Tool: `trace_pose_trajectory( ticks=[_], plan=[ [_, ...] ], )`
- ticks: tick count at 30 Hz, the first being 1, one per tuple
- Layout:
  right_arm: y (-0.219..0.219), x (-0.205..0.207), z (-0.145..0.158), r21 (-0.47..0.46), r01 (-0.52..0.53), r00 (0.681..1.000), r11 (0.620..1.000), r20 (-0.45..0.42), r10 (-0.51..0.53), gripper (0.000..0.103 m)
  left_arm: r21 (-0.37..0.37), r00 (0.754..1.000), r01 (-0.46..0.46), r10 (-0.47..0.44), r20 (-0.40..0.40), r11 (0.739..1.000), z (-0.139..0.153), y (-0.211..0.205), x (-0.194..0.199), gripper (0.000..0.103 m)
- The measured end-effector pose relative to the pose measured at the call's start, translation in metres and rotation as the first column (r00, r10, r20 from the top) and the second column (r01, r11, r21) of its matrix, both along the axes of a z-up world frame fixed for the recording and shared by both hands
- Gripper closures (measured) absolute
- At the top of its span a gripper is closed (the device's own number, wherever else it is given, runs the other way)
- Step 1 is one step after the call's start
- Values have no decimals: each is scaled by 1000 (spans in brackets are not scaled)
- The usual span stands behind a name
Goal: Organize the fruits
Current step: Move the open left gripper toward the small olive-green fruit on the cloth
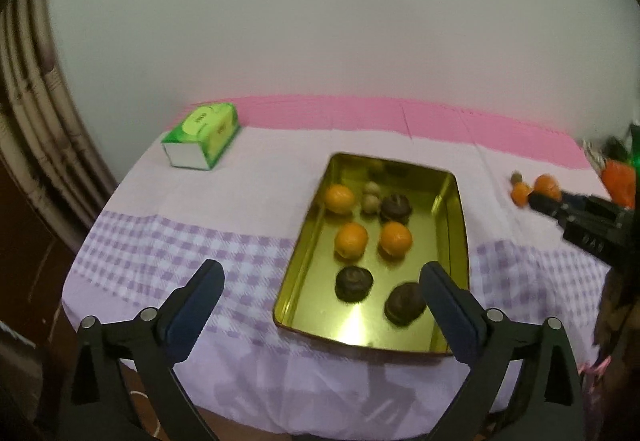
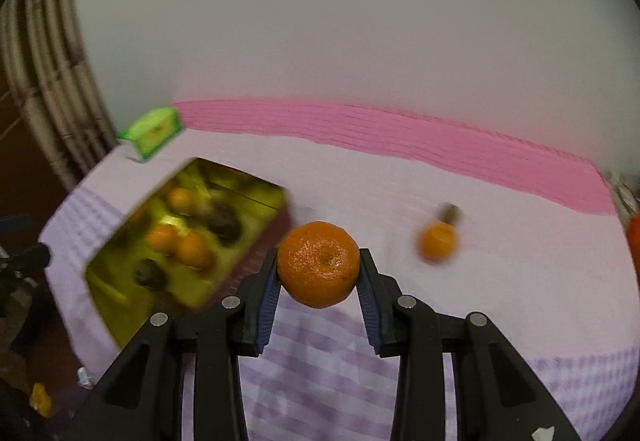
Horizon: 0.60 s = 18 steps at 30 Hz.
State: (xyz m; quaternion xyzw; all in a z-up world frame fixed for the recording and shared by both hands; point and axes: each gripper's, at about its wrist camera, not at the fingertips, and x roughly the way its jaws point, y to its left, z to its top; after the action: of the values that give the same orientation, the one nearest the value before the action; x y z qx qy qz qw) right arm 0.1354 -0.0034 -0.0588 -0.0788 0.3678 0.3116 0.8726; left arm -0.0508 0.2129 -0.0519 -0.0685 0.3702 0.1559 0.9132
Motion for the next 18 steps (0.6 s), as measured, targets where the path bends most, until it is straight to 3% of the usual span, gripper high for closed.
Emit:
trace_pose_trajectory(
  ticks=[2,8,18],
  plan=[
    [19,-2,1,10,-38,999,999,-7,38,70,-17,1000,-12,12,19,1000,1,5,-2,5],
    [76,1,-7,-11,-126,992,992,-29,126,69,47,998,-59,59,-2,997,-4,13,2,5],
    [114,21,-46,-114,-134,990,984,-69,127,69,64,995,-97,98,-7,993,-5,20,1,5]
  ],
)
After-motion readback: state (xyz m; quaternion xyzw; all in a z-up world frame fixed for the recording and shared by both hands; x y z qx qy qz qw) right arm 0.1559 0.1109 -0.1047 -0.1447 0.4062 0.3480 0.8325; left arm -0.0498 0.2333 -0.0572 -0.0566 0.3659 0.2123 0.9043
